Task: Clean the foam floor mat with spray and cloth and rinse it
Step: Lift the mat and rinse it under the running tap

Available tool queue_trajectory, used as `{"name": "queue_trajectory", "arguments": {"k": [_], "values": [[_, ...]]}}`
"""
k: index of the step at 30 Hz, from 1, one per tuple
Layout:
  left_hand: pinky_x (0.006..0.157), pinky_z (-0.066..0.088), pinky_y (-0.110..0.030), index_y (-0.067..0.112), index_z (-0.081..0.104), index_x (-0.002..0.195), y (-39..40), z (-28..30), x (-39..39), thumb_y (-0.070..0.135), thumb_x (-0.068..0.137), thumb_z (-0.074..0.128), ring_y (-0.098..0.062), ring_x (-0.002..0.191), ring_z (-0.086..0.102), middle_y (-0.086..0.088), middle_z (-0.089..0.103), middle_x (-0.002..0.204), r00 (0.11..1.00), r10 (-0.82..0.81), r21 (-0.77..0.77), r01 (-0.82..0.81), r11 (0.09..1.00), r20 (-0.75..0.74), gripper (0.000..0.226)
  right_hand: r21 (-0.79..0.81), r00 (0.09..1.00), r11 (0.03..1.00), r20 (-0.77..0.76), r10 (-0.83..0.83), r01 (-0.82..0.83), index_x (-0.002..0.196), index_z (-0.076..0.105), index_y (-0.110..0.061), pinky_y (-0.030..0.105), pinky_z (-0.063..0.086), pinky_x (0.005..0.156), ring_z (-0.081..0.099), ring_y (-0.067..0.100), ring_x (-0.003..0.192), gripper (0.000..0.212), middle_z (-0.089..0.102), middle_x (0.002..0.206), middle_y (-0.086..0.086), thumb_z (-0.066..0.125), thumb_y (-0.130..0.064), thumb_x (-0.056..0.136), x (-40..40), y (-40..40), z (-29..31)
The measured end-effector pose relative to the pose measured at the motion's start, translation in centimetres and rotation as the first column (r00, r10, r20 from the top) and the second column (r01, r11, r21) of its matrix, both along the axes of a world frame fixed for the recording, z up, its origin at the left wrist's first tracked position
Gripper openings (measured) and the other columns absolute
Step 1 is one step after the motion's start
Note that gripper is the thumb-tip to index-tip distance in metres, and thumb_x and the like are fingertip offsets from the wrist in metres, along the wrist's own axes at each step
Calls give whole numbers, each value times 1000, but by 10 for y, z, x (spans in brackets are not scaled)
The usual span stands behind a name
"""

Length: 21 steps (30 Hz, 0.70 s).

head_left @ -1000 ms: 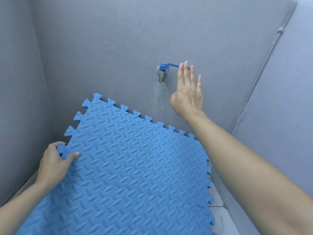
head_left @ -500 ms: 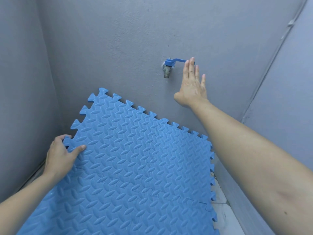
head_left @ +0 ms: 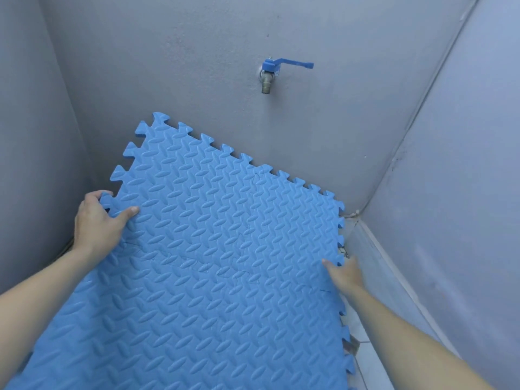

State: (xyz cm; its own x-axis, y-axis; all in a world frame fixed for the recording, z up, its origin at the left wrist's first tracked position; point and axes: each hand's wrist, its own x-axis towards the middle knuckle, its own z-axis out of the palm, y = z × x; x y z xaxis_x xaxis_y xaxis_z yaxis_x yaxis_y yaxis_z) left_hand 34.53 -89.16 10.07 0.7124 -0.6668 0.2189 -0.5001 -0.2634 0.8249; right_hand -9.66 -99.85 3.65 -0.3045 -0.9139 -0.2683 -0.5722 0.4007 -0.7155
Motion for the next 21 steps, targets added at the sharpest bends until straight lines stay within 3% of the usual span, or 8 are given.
{"name": "queue_trajectory", "arguments": {"k": [2, 3, 5, 8, 12, 17, 19, 21], "values": [[98, 39, -46, 8, 41, 132, 0, -1, -1, 35, 79, 74, -33, 123, 46, -16, 44, 138, 1000, 3, 7, -3, 1000, -4, 68, 337, 967, 942, 241, -86, 0, 126, 56, -9, 39, 50, 73, 62, 30, 98, 56, 63, 121, 15, 58, -53, 91, -16, 39, -16], [98, 39, -46, 8, 41, 132, 0, -2, -1, 35, 79, 74, -33, 123, 45, -16, 44, 138, 1000, 3, 7, -3, 1000, -7, 68, 413, 951, 905, 308, -30, -105, 112, 63, -11, 38, 48, 65, 62, 29, 88, 48, 65, 109, 14, 53, -55, 93, -19, 52, -15], [98, 39, -46, 8, 41, 133, 0, -3, -2, 35, 80, 74, -33, 124, 45, -15, 43, 139, 1000, 8, 12, -8, 1000, -12, 68, 450, 926, 885, 372, -62, -122, 100, 62, -16, 40, 45, 61, 60, 29, 83, 46, 62, 94, 12, 51, -59, 92, -23, 58, -11], [98, 39, -45, 8, 39, 134, 2, -5, -4, 38, 80, 73, -32, 125, 44, -14, 44, 139, 999, 14, 26, -13, 1000, -46, 71, 362, 880, 932, 433, -195, 28, 107, 66, -15, 43, 53, 76, 63, 29, 89, 56, 66, 100, 12, 60, -66, 83, -27, 51, -6], [92, 45, -49, 13, 37, 134, 4, -6, 0, 46, 76, 73, -35, 116, 52, -16, 51, 131, 992, 16, 25, -13, 1000, -122, 76, 96, 886, 977, 412, -213, 190, 126, 61, -18, 50, 48, 101, 63, 31, 111, 112, 66, 124, 6, 65, -90, 40, -67, -8, -70], [89, 49, -43, 17, 47, 125, 3, -3, 15, 52, 69, 78, -24, 102, 59, -2, 59, 119, 977, 58, -38, -67, 997, -205, 72, -36, 903, 980, 396, -164, 194, 111, 61, -21, 48, 51, 95, 66, 27, 97, 96, 69, 107, 0, 63, -91, 46, -48, -7, -13], [67, 49, -24, 15, 60, 96, 2, -2, 18, 48, 66, 80, -10, 74, 60, 9, 66, 91, 932, 58, -86, -94, 992, -358, 49, -50, 907, 978, 385, -168, 203, 111, 62, -24, 48, 51, 94, 67, 27, 96, 102, 70, 106, 0, 62, -95, 38, -47, -9, -5], [54, 37, -25, 15, 56, 70, 1, -3, 19, 32, 65, 75, -14, 62, 48, 3, 57, 78, 853, 80, -91, -147, 985, -516, 25, -91, 899, 973, 407, -158, 212, 111, 59, -21, 48, 51, 94, 66, 27, 97, 95, 69, 105, 1, 63, -91, 47, -55, -17, -8]]}}
